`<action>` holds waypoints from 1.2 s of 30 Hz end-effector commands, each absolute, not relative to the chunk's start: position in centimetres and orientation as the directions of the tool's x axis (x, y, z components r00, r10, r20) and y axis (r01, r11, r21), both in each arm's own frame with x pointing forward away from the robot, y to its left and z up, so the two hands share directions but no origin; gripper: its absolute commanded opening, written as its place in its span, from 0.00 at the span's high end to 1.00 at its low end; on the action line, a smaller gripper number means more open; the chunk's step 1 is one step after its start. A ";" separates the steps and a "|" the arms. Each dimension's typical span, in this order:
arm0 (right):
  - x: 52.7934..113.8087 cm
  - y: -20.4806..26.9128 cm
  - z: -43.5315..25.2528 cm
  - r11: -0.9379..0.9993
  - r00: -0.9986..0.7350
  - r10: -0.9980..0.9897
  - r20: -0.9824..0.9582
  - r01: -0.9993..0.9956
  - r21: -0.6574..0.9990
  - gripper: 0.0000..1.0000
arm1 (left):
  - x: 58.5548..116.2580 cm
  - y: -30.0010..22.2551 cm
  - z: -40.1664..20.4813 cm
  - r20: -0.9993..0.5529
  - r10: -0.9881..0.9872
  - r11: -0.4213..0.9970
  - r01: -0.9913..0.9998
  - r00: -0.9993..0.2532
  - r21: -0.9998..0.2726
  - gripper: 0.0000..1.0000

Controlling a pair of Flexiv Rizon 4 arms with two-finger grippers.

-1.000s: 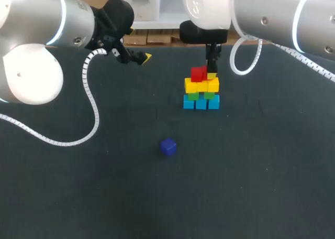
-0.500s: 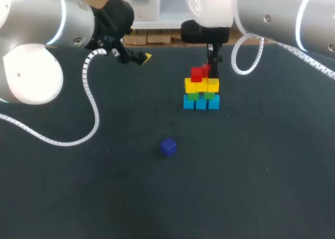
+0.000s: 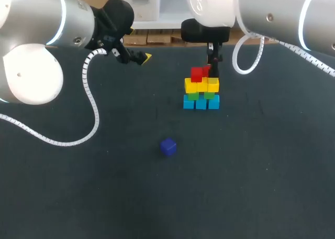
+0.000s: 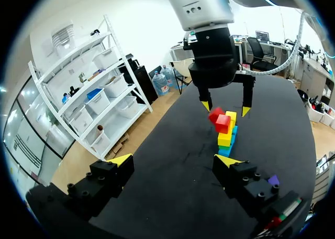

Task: Place the blue cubes, place green cubes on the blue cubes, place the yellow cubes on the green cubes, then place the red cubes on the yellow cubes, and place purple cube on the red cubes.

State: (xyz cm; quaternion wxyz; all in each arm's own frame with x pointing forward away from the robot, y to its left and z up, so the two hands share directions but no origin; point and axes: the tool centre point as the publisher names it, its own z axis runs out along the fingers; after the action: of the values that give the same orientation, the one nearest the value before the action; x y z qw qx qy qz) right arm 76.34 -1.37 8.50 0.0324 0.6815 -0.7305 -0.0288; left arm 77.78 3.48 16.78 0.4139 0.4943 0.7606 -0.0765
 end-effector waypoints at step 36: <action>79.7 -7.4 10.7 0.207 -0.199 -0.967 -0.159 -0.978 -0.032 0.00 | 77.9 3.6 16.7 -0.708 0.687 0.496 0.818 -0.164 0.292 0.00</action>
State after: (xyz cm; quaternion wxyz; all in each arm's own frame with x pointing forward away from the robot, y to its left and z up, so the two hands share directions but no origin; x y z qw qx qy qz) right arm 80.08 -6.63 10.72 -0.0543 0.6277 -0.7760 -0.0295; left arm 77.78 3.48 16.78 0.4139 0.4943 0.7606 -0.0765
